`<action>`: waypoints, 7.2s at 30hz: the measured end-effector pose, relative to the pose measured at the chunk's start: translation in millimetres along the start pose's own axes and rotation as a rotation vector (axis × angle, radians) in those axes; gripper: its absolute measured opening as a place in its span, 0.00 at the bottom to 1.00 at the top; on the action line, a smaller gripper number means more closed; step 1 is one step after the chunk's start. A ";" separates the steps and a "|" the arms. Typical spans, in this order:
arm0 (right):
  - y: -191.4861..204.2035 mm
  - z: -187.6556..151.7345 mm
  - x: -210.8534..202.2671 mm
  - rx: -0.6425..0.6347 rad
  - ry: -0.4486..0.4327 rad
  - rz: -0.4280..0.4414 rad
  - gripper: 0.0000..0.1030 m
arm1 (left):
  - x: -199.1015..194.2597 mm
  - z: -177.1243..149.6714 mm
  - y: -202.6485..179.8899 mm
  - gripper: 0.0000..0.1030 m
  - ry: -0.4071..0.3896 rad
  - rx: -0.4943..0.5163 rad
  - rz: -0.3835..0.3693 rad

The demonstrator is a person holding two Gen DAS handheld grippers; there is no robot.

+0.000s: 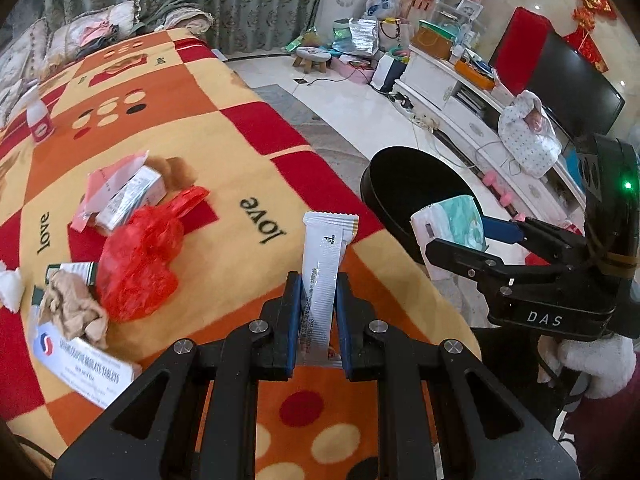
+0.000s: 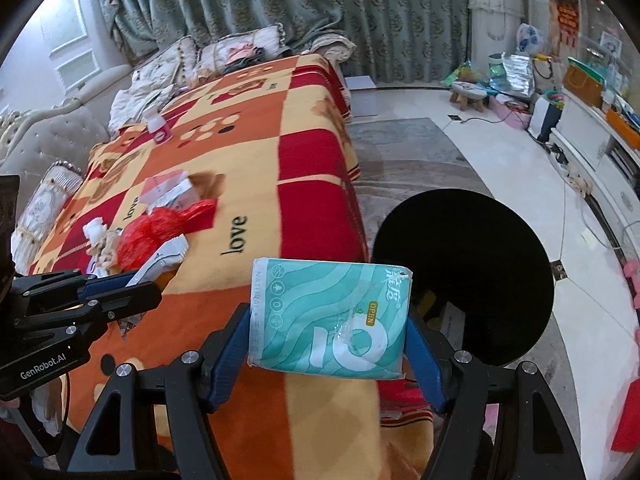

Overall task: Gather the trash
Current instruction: 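Carry the tissue pack and white sachet over the black bin and open both tools, then move both tools back over the trash on the blanket, then grasp the red plastic bag with right tool while left tool grasps beige cloth, then carry the red bag and beige cloth to the black bin and release both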

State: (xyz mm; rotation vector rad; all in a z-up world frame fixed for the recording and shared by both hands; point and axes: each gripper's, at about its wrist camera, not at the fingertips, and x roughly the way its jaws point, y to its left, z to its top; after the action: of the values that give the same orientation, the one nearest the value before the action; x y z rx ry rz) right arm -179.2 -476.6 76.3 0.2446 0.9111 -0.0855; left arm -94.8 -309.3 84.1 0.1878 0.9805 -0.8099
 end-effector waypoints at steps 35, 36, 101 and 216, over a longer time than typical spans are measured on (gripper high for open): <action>-125.8 15.9 13.8 0.135 -0.012 -0.103 0.69 | 85.4 69.4 -83.9 0.14 0.050 -0.056 -0.213; -127.9 16.5 14.1 0.137 -0.014 -0.104 0.69 | 88.5 71.5 -84.6 0.14 0.048 -0.063 -0.220; 108.3 19.9 43.4 -0.124 0.018 0.127 0.85 | -15.7 -43.2 111.9 0.49 -0.051 -0.343 0.114; -131.9 20.0 22.1 0.110 -0.013 -0.115 0.42 | 99.1 77.2 -89.2 0.19 0.028 -0.042 -0.220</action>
State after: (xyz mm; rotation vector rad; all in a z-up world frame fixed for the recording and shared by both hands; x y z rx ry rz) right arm -173.6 -608.7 47.7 0.2937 0.9088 -0.2439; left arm -75.1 -461.2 67.1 0.0551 1.0555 -0.9886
